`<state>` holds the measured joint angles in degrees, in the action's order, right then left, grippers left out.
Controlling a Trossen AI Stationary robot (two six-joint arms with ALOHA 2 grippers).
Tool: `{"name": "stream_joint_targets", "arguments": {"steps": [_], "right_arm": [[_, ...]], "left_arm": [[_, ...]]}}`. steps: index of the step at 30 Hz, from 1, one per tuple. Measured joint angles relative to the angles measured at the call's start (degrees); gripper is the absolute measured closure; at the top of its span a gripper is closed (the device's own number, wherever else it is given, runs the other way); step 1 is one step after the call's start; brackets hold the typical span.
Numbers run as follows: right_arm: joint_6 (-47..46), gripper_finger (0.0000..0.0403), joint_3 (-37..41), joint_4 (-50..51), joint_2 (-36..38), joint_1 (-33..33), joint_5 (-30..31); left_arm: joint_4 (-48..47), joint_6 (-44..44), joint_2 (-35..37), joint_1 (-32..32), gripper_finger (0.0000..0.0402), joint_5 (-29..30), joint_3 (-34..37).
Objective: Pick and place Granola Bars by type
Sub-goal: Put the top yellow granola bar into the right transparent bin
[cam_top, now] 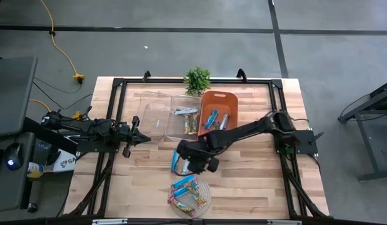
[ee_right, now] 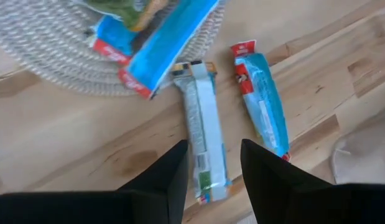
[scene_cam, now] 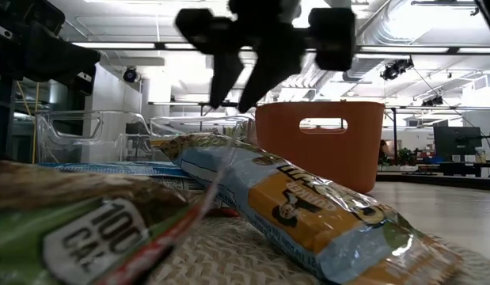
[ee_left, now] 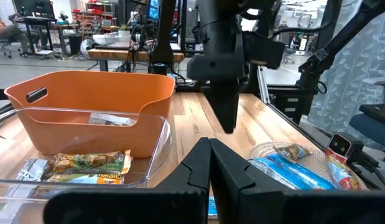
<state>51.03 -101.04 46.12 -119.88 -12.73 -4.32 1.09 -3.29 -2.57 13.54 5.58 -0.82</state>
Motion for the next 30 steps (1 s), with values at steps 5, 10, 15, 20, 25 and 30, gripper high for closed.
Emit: {"name": "stream_joint_targets", "arguments": {"steps": [5, 10, 15, 20, 25, 30], "right_arm": [[0.5, 0.0274, -8.86, 6.03, -7.16, -0.24, -1.23], [1.53, 0.0272, -11.62, 8.66, -11.31, -0.55, -2.74], [2.06, 0.0246, -11.6, 7.29, -12.67, -0.28, -0.67], [3.29, 0.0211, -11.62, 3.83, -12.65, -0.01, 0.65], [3.47, 0.0193, -9.95, 3.58, -12.61, 0.02, 1.97], [3.5, 0.0193, -9.68, 3.6, -12.65, 0.56, 2.19]], "left_arm": [[0.0, 0.0, 0.0, 0.0, 0.04, 0.0, 0.0], [0.0, 0.0, 0.0, -0.02, 0.04, 0.0, 0.0], [0.01, 0.0, 0.0, 0.0, 0.04, 0.01, 0.02], [0.0, -0.02, 0.0, -0.01, 0.04, 0.02, 0.02], [0.0, 0.0, 0.0, -0.02, 0.04, 0.0, 0.01], [0.02, -0.02, 0.0, 0.0, 0.04, 0.0, 0.02]]}}
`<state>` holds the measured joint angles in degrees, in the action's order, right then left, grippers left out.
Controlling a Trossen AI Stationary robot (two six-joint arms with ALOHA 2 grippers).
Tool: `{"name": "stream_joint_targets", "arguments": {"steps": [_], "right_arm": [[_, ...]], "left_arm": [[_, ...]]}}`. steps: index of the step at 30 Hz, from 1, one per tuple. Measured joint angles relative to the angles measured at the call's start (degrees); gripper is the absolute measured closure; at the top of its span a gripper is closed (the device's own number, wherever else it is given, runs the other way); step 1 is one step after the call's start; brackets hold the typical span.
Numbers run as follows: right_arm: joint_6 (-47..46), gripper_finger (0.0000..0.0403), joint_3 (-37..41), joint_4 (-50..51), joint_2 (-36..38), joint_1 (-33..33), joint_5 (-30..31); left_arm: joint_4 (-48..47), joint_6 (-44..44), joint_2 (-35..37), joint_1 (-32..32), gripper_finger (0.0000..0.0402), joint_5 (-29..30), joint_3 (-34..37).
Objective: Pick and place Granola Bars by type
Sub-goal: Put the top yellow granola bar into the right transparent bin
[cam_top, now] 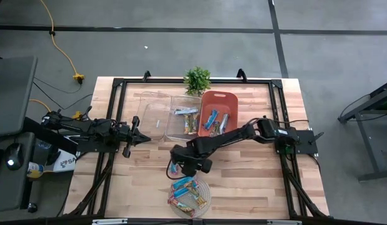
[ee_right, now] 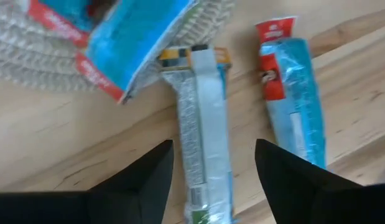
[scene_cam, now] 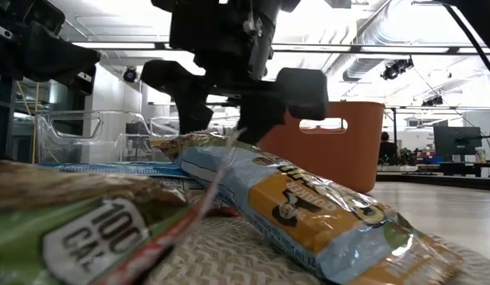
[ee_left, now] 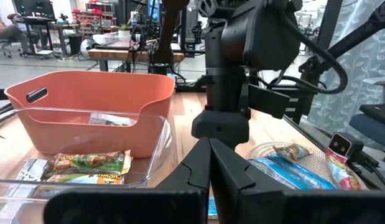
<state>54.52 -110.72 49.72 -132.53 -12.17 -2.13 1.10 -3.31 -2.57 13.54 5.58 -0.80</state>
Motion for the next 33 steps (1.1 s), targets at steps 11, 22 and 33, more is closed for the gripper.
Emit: {"name": "stream_joint_targets", "arguments": {"steps": [11, 22, 33], "right_arm": [[-0.44, 0.0196, 0.0, -0.71, 0.0, 2.01, -2.77], [-0.07, 0.0198, -0.01, -0.26, -2.58, 2.03, -4.92], [-0.75, 0.0208, -0.02, 0.41, -3.3, 2.06, -6.97]], "left_arm": [[0.0, -0.01, 0.0, -0.02, 0.04, 0.0, -0.02], [-0.01, -0.01, 0.0, -0.01, 0.04, 0.01, -0.02], [0.0, 0.0, 0.02, 0.0, 0.04, 0.0, -0.02]]}}
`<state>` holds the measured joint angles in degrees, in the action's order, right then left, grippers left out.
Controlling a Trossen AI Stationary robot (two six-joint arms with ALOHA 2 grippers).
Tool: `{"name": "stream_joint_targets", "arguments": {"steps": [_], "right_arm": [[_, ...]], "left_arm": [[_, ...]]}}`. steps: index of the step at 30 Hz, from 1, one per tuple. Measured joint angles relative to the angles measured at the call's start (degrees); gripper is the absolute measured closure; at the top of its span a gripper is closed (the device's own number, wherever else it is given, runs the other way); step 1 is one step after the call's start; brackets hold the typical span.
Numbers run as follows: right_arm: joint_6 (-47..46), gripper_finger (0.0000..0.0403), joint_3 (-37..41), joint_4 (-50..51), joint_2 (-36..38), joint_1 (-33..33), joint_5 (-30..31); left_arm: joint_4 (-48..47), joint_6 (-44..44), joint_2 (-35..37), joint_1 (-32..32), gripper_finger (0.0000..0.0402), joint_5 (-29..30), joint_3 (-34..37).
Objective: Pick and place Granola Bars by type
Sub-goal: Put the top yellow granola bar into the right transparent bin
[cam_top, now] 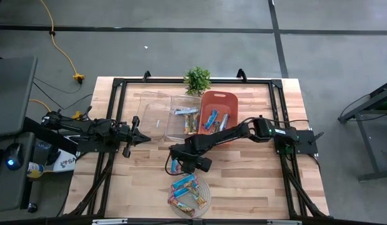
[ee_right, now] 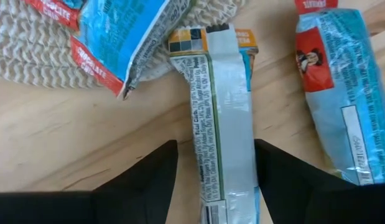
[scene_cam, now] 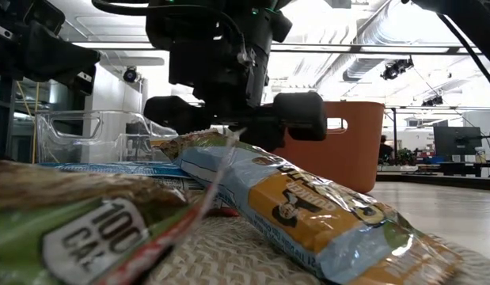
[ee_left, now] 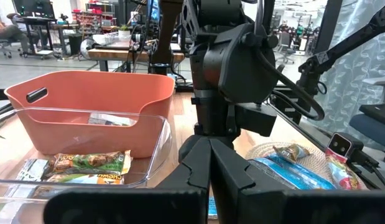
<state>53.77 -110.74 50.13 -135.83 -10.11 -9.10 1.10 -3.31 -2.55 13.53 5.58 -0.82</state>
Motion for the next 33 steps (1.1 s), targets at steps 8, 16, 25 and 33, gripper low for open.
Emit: {"name": "stream_joint_targets", "arguments": {"steps": [8, 16, 25, 33], "right_arm": [[-1.29, 0.0259, 0.0, 1.11, -0.04, 0.27, -0.76], [-4.0, 0.0301, 0.0, 1.53, -0.04, 0.35, -0.5], [-7.55, 0.0326, 0.02, 3.58, 1.76, 0.35, -0.39], [-13.16, 0.0328, -1.7, 6.44, 4.37, 0.37, -2.07]], "left_arm": [[-0.01, -0.01, 0.0, 0.0, 0.04, 0.0, 0.01], [0.0, 0.0, 0.0, -0.01, 0.04, 0.0, 0.01], [-0.02, -0.01, -0.02, 0.01, 0.04, 0.0, 0.0], [0.0, -0.01, -0.02, 0.01, 0.04, 0.02, 0.01]]}}
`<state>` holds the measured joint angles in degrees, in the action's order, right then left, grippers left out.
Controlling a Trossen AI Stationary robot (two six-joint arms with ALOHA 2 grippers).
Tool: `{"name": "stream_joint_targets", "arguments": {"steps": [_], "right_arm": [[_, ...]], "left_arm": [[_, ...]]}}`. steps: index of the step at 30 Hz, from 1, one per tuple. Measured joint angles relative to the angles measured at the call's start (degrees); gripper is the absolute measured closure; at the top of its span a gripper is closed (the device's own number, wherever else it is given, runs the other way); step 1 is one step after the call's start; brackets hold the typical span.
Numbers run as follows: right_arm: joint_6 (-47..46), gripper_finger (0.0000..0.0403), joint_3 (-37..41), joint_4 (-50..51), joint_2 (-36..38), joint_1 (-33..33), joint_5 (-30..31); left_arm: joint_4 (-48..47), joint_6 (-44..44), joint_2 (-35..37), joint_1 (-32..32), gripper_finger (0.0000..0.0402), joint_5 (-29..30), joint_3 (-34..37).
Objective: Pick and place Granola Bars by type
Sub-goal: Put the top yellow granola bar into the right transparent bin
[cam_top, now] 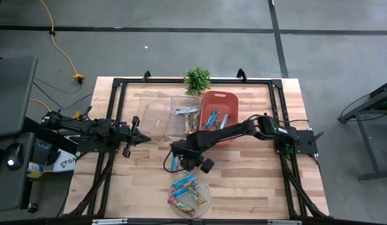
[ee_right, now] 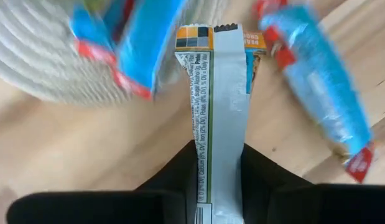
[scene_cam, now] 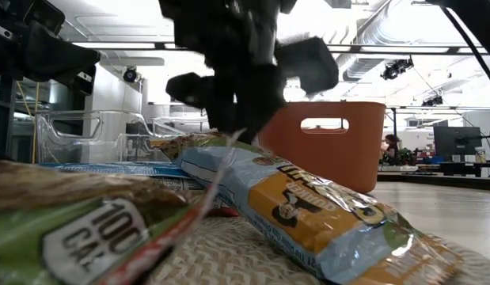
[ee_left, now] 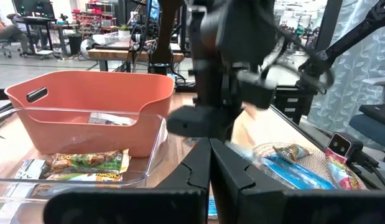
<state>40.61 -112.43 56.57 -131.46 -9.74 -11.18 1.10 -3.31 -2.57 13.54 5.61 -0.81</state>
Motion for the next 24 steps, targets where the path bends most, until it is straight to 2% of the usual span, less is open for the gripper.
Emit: {"name": "stream_joint_targets", "arguments": {"steps": [8, 13, 19, 24], "right_arm": [[-9.93, 0.0329, -6.0, -1.62, 1.67, -0.05, -14.67], [-17.62, 0.0329, -11.38, -7.57, 1.88, -0.44, -22.93], [-27.88, 0.033, -16.62, -21.97, 1.88, -1.21, -29.69], [-35.34, 0.033, -19.48, -36.93, 1.88, -1.73, -30.09]], "left_arm": [[-0.01, 0.01, 0.02, 0.0, 0.04, -0.02, 0.0], [0.0, 0.0, 0.02, -0.01, 0.04, -0.02, 0.0], [0.0, 0.0, 0.02, -0.02, 0.04, -0.02, 0.01], [-0.01, 0.0, 0.02, 0.0, 0.04, -0.02, 0.01]]}}
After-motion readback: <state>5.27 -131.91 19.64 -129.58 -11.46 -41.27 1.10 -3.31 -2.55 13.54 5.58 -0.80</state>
